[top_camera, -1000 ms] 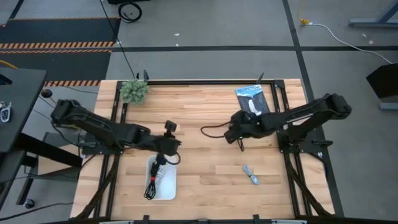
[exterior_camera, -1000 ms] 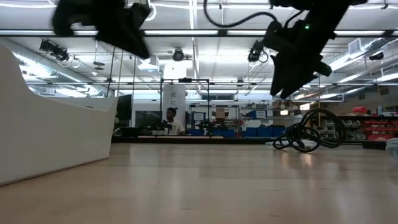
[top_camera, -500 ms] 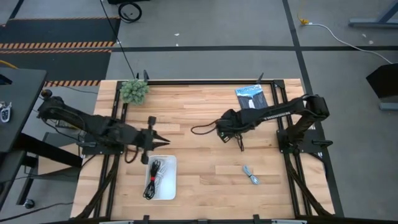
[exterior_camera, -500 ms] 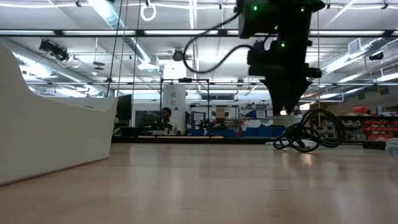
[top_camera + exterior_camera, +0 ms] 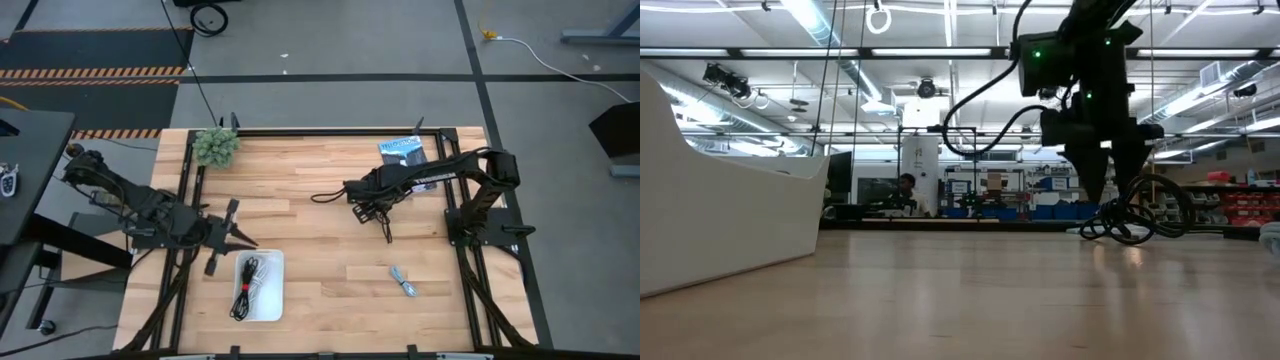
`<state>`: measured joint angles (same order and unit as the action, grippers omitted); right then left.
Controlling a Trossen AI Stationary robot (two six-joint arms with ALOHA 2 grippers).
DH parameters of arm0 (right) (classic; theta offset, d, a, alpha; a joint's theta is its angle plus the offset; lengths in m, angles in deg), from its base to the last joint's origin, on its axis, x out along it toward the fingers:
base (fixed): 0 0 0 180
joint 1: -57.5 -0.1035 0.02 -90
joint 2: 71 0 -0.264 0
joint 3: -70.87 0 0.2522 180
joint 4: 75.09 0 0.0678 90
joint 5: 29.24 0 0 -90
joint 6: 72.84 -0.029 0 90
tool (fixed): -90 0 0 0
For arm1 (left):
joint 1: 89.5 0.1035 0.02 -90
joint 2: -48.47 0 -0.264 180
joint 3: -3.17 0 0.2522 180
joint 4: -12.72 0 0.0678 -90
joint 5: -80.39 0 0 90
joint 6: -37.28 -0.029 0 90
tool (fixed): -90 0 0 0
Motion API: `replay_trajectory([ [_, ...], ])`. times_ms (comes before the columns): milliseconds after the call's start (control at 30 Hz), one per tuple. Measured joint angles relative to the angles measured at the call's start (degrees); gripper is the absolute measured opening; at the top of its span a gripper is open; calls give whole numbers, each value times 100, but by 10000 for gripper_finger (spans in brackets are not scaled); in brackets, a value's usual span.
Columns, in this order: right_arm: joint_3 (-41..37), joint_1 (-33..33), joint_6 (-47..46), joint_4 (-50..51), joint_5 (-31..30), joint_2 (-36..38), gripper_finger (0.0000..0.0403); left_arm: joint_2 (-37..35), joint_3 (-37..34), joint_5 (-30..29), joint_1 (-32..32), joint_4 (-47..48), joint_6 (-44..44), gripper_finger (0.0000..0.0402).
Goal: Pick and place USB-C Cables
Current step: Put the black charger cable into the white bin
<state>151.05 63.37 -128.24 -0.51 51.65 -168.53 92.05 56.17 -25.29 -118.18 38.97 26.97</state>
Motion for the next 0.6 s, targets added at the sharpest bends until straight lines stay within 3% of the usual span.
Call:
replay_trajectory([
  [167,-174,0,4,-254,5,-108,304,-259,-255,-12,-42,-370,-262,41],
  [300,-304,70,-39,-337,144,-216,280,-526,-249,130,-79,-269,-155,41],
  [500,-309,107,-39,-546,168,-275,196,-646,-255,707,-269,608,865,41],
  [600,-309,107,-39,-580,157,-239,145,-512,-381,804,-390,536,1123,42],
])
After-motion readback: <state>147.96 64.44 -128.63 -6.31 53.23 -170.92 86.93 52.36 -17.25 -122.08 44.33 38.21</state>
